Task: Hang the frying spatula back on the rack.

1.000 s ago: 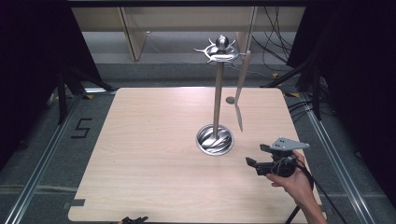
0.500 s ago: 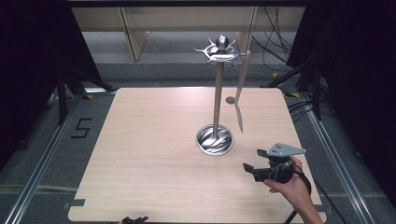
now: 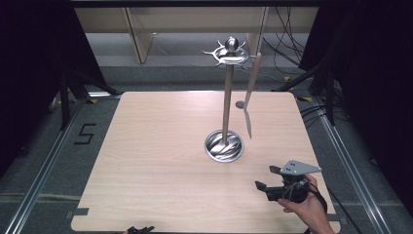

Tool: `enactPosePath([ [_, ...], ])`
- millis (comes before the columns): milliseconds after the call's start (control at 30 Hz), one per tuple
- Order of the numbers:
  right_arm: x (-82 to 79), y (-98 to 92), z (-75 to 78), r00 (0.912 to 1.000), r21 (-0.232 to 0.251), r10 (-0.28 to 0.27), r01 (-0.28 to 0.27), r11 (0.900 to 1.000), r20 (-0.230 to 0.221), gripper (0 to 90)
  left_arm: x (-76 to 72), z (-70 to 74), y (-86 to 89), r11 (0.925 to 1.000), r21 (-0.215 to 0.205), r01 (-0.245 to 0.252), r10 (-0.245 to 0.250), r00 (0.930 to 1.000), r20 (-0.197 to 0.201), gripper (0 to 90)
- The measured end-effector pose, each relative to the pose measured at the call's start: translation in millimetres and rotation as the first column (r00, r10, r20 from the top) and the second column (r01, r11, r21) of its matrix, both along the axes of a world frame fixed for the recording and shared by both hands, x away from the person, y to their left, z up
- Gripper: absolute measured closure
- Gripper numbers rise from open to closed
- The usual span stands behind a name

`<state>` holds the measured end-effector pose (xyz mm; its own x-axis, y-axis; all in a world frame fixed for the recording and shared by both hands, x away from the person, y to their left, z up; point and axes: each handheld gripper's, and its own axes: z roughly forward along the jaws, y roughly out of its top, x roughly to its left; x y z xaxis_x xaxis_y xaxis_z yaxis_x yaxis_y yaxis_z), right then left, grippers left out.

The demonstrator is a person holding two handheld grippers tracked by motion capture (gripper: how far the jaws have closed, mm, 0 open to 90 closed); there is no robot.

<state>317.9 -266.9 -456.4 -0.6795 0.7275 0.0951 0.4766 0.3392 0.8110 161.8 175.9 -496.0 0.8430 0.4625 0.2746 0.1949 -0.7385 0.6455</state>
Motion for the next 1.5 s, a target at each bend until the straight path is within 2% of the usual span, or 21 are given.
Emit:
enactPosePath([
  [67, -4.7, -1.5, -1.4, 1.0, 0.001, 0.003, -0.003, 1.0, -0.004, 21.7, -0.3, 0.1, -0.1, 1.0, 0.008, -0.006, 0.006, 0.9999, 0.014, 16.8],
  [200, -10.9, -1.8, -6.3, 0.9999, 0.013, 0.006, -0.006, 1.0, -0.012, 21.7, -0.1, 0.2, -0.1, 1.0, 0.008, 0.005, -0.005, 1.0, -0.004, 16.8],
  [267, -13.1, -3.3, -7.7, 1.0, -0.007, 0.002, -0.002, 1.0, -0.009, 21.7, 0.1, -0.6, -0.5, 1.0, 0.007, -0.002, 0.002, 1.0, 0.005, 16.8],
  [300, -14.7, -3.2, -8.2, 0.9996, -0.001, 0.003, -0.003, 1.0, -0.028, 21.7, -0.3, 0.2, 0.0, 1.0, 0.004, 0.004, -0.004, 1.0, -0.007, 16.8],
  [367, -14.5, -5.6, -10.2, 1.0, -0.008, 0.008, -0.008, 1.0, -0.003, 21.8, -0.5, -0.5, -0.4, 0.9999, 0.008, -0.009, 0.009, 0.9998, 0.017, 16.8],
  [433, -18.3, -5.6, -11.6, 0.999, -0.001, -0.001, 0.001, 1.0, -0.044, 21.8, -0.3, -0.4, -0.4, 0.9999, 0.011, -0.009, 0.009, 0.9998, 0.015, 16.8],
  [533, -19.4, -8.1, -14.7, 0.9998, -0.016, 0.001, -0.002, 1.0, -0.019, 22.0, -0.4, -0.3, -0.3, 0.9999, 0.009, -0.008, 0.008, 0.9999, 0.013, 16.8],
  [633, -21.4, -9.9, -17.1, 0.9997, -0.025, -0.005, 0.005, 1.0, -0.025, 22.0, -0.3, -0.4, -0.4, 0.9999, 0.011, -0.009, 0.009, 0.9998, 0.016, 16.8],
  [667, -22.8, -9.3, -17.7, 0.9989, -0.016, -0.013, 0.012, 1.0, -0.045, 21.9, -0.3, -0.4, -0.4, 0.9999, 0.012, -0.009, 0.009, 0.9998, 0.017, 16.8],
  [700, -20.8, -11.6, -18.9, 0.9999, -0.03, 0.004, -0.005, 1.0, -0.015, 22.0, -0.3, -0.5, -0.4, 0.9999, 0.013, -0.009, 0.009, 0.9998, 0.016, 16.8],
  [800, -23.7, -12.5, -19.7, 0.9992, -0.024, 0.003, -0.004, 1.0, -0.04, 22.0, 0.0, -1.3, -1.0, 1.0, 0.0, -0.001, 0.001, 1.0, -0.005, 16.8],
  [933, -25.6, -14.1, -21.3, 0.9992, -0.027, 0.007, -0.008, 1.0, -0.039, 22.2, 0.1, -1.0, -0.8, 1.0, 0.0, 0.002, -0.002, 1.0, -0.008, 16.8],
  [1000, -27.9, -13.0, -22.6, 0.9978, -0.023, -0.005, 0.003, 1.0, -0.066, 22.4, 0.0, -0.8, -0.4, 0.9999, 0.01, -0.004, 0.004, 1.0, 0.002, 16.8],
  [1033, -26.7, -14.6, -23.4, 0.999, -0.039, 0.002, -0.003, 0.999, -0.045, 22.4, -0.1, -0.9, -0.5, 0.9999, 0.012, -0.008, 0.008, 0.9999, 0.012, 16.8],
  [1167, -29.1, -15.3, -24.7, 0.9986, -0.046, -0.009, 0.007, 0.999, -0.052, 22.4, 0.3, -1.8, -1.0, 1.0, 0.003, 0.0, 0.0, 1.0, -0.005, 16.8],
  [1200, -27.1, -17.3, -26.0, 0.9989, -0.042, 0.015, -0.017, 0.999, -0.045, 22.4, 0.5, -2.0, -1.0, 1.0, 0.003, 0.004, -0.004, 1.0, -0.007, 16.8],
  [1300, -28.0, -18.4, -26.1, 0.998, -0.046, 0.021, -0.024, 0.999, -0.06, 22.4, 0.5, -2.1, -1.0, 1.0, 0.002, 0.003, -0.003, 1.0, -0.007, 16.8],
  [1333, -30.4, -17.6, -26.2, 0.9978, -0.044, -0.001, -0.002, 0.999, -0.067, 22.4, 0.5, -2.0, -1.0, 1.0, 0.002, 0.004, -0.004, 1.0, -0.007, 16.8],
  [1367, -31.0, -17.8, -27.0, 0.9989, -0.046, -0.019, 0.017, 0.999, -0.043, 22.4, 0.6, -2.0, -1.0, 1.0, 0.002, 0.004, -0.004, 1.0, -0.007, 16.8],
  [1467, -29.5, -20.2, -27.6, 0.9993, -0.059, 0.009, -0.011, 0.998, -0.036, 22.4, 0.7, -2.3, -1.1, 1.0, 0.002, 0.002, -0.002, 1.0, -0.008, 16.8],
  [1500, -30.8, -20.3, -27.4, 0.9988, -0.056, -0.005, 0.002, 0.998, -0.05, 22.4, 0.7, -2.3, -1.0, 1.0, 0.002, 0.002, -0.002, 1.0, -0.007, 16.8],
])
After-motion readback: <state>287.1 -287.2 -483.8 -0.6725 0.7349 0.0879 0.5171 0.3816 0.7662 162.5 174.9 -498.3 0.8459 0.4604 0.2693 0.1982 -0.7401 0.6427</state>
